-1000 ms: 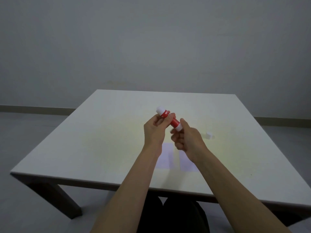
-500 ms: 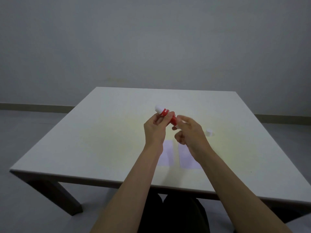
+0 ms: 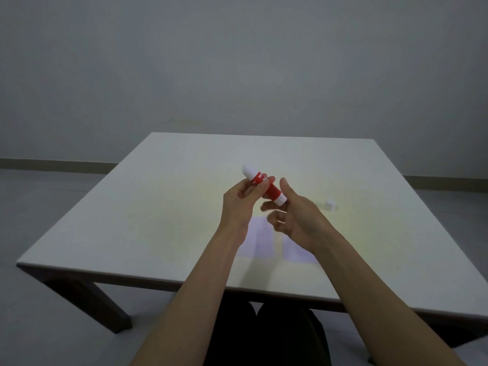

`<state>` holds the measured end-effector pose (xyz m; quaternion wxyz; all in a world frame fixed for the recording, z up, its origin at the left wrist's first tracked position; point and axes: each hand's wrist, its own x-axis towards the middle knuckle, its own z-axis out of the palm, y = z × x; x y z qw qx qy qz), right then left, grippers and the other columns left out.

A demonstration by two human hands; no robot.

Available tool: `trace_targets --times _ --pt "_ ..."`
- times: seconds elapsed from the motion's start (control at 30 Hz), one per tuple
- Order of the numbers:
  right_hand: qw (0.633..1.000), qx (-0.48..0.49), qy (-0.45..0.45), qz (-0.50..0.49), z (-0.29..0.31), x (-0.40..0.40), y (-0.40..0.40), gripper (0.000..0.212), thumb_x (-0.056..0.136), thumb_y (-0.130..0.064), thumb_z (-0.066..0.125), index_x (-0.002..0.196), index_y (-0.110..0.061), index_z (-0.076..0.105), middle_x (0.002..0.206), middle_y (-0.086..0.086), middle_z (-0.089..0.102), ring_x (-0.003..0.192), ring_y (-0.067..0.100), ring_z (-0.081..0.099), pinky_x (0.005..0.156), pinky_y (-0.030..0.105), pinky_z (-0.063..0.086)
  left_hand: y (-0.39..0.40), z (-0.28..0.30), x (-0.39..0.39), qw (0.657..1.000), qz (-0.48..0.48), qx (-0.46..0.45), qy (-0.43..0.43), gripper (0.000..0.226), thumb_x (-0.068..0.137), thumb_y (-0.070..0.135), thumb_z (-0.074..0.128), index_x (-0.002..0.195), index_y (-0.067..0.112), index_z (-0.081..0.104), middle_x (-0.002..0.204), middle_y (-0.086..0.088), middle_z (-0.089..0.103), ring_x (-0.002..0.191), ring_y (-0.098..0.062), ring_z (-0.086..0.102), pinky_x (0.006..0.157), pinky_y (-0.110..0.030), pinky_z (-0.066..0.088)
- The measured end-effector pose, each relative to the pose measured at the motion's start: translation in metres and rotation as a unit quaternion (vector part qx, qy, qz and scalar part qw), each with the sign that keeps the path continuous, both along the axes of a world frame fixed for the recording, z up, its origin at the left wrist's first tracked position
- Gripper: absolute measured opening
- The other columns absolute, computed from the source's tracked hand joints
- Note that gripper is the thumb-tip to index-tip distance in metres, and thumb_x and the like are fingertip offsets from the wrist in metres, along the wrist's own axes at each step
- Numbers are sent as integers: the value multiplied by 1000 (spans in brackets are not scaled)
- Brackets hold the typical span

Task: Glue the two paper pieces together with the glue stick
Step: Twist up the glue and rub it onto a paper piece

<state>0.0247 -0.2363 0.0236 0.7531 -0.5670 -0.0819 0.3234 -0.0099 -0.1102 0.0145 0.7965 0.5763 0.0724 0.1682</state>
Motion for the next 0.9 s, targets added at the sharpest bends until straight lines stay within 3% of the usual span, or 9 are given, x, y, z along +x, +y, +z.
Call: trace_targets --times 0.07,0.13,0.27,0.4,0.53,0.63,0.7,0.8,0.9 --pt "998 34 -55 -12 -2 1 0 26 92 -33 55 101 -13 67 72 5 61 51 14 52 47 22 42 8 0 0 997 -17 77 6 16 83 23 68 97 24 73 102 13 75 100 3 66 85 -13 46" --pt "994 31 -70 -74 -4 6 -3 17 92 -21 56 100 -13 69 67 5 56 49 14 49 44 21 39 26 -4 -1 977 -48 207 20 33 84 25 66 117 26 64 123 14 63 117 3 56 98 -16 40" --pt "973 -67 -154 -160 -17 17 -17 16 88 -16 61 78 -18 73 55 0 50 48 17 41 43 23 33 79 -29 -16 830 -151 511 162 75 81 42 67 145 38 28 155 14 23 147 -6 8 120 -39 5" --pt "931 -185 -284 -132 -29 11 -11 28 83 -20 62 59 -32 73 50 -16 65 47 11 50 43 15 38 94 -54 -19 736 -215 613 191 82 79 54 62 147 39 18 160 14 2 148 -14 -10 116 -51 -13" --pt "885 -266 -366 -108 -37 10 7 14 78 -26 67 65 -30 70 50 -19 63 47 1 52 50 14 40 89 -62 -4 704 -199 657 181 87 74 62 62 147 39 20 161 11 -3 147 -20 -14 114 -54 -14" --pt "853 -301 -418 -85 -41 11 15 13 80 -27 67 84 -16 73 70 -11 71 55 0 54 54 10 37 91 -71 2 685 -197 678 182 90 69 67 62 146 41 22 161 11 -7 147 -21 -17 114 -55 -14" --pt "830 -320 -452 -69 -43 9 18 16 82 -29 66 88 -15 72 78 -3 73 62 6 56 59 15 39 93 -76 4 689 -189 676 178 91 67 68 63 145 43 24 160 11 -9 147 -22 -18 114 -56 -13" --pt "803 -318 -502 -32 -45 1 21 16 85 -31 63 81 -18 70 69 -3 68 58 9 52 57 22 39 95 -79 4 702 -184 667 166 90 64 70 64 142 47 26 160 12 -11 147 -21 -18 114 -55 -13" --pt "784 -314 -535 27 -47 -11 20 16 83 -34 61 78 -20 69 62 -2 66 53 9 47 52 17 35 96 -80 4 703 -187 666 161 89 64 71 62 142 49 26 160 14 -12 146 -18 -20 114 -53 -15"
